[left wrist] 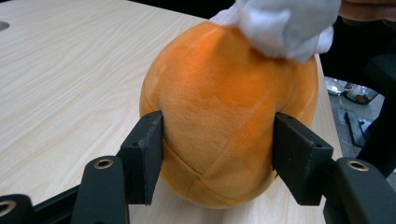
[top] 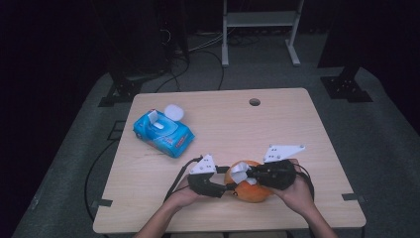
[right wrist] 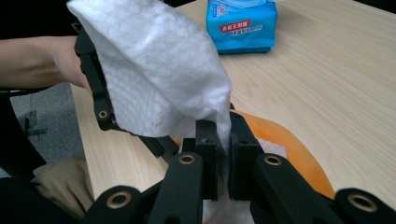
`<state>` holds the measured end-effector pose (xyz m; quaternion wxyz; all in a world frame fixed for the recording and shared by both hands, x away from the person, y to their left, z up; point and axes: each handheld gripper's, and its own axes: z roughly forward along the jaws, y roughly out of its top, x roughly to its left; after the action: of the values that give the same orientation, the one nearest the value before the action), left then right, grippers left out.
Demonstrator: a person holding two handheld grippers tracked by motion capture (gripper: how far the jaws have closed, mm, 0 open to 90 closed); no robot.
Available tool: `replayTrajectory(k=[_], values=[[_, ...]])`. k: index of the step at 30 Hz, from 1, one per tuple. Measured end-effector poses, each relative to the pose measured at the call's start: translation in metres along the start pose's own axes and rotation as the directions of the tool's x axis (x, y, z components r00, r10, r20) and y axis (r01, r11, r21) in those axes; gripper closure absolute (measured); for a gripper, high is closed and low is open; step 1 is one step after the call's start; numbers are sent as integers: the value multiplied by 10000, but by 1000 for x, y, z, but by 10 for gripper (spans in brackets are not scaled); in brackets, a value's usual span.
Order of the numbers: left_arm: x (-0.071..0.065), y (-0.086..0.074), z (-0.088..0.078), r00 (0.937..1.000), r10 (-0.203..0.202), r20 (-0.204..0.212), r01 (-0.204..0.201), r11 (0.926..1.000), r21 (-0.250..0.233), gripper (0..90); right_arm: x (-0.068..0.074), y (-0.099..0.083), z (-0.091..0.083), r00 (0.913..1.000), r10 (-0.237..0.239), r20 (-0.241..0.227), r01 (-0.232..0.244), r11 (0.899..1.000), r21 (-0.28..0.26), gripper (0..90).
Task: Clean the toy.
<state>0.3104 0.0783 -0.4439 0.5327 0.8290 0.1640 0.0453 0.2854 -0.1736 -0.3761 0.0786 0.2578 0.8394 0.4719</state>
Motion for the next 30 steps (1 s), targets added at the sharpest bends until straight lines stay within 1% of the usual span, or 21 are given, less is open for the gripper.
replayTrajectory(k=[1, 4, 5, 6, 8, 9, 10, 11, 12, 13, 15, 17, 18, 19, 21, 23, 24, 27, 28, 29, 30], values=[[1, -1, -1, 9999, -108, 8, 108, 9999, 14, 380, -4, -2, -5, 9998, 126, 141, -126, 9999, -43, 843], [4, -3, -2, 9998, -194, 49, 194, 9998, 20, 380, -9, -6, -11, 9993, 261, 265, -259, 9996, -80, 843], [4, -4, -3, 9997, -240, 48, 240, 9997, 46, 379, -14, -10, -15, 9985, 389, 390, -386, 9992, -98, 843], [6, -5, -3, 9993, -361, 133, 360, 9993, 45, 368, -21, -18, -22, 9962, 731, 478, -724, 9972, -164, 843], [6, -4, -4, 9989, -415, 229, 414, 9991, 29, 334, -26, -25, -26, 9940, 1016, 412, -1009, 9947, -185, 843], [6, -4, -4, 9989, -415, 229, 414, 9991, 29, 311, -26, -25, -26, 9940, 1016, 412, -1009, 9947, -185, 843], [5, -1, -4, 9979, -492, 417, 496, 9987, -80, 284, -26, -29, -26, 9934, 1119, 267, -1114, 9936, -189, 843], [5, -1, -4, 9979, -492, 417, 496, 9987, -80, 259, -25, -30, -26, 9936, 1118, 145, -1116, 9936, -160, 843], [1, 4, -5, 9967, -562, 582, 585, 9975, -391, 240, -24, -31, -24, 9936, 1129, -17, -1129, 9935, -113, 843], [1, 4, -5, 9967, -562, 582, 585, 9975, -391, 230, -24, -31, -24, 9936, 1129, -17, -1129, 9935, -113, 843], [-1, 8, -5, 9964, -527, 662, 565, 9967, -575, 225, -14, -32, -17, 9944, 930, -493, -928, 9957, 74, 843], [-4, 7, -3, 9968, -340, 720, 369, 9986, -389, 249, -8, -32, -12, 9941, 826, -698, -813, 9965, 213, 843], [-4, 5, -2, 9967, -340, 741, 364, 9988, -316, 276, -6, -31, -11, 9953, 697, -678, -678, 9972, 306, 842], [-4, 3, -2, 9961, -465, 746, 490, 9983, -315, 293, -3, -29, -12, 9965, 586, -597, -569, 9979, 299, 842], [-4, 3, -3, 9961, -434, 766, 453, 9987, -237, 302, -3, -25, -16, 9975, 502, -492, -497, 9987, 114, 841], [-5, 4, -3, 9962, -295, 817, 308, 9994, -147, 301, -5, -22, -21, 9991, 417, 6, -417, 9991, 18, 841], [-5, 3, -4, 9961, -289, 838, 303, 9994, -156, 298, -7, -23, -22, 9988, 485, 49, -485, 9988, 38, 840], [-3, 5, -5, 9954, -371, 884, 383, 9992, -120, 242, -11, -31, -18, 9972, 731, -132, -727, 9971, 238, 841], [-2, 5, -5, 9950, -572, 824, 583, 9982, -105, 194, -10, -33, -16, 9968, 767, -209, -761, 9967, 280, 841], [-2, 5, -5, 9950, -572, 824, 583, 9982, -105, 177, -10, -33, -16, 9968, 767, -209, -761, 9967, 280, 841], [-1, 5, -5, 9929, -751, 926, 766, 9970, -119, 177, -10, -37, -14, 9958, 823, -393, -809, 9960, 368, 841]])
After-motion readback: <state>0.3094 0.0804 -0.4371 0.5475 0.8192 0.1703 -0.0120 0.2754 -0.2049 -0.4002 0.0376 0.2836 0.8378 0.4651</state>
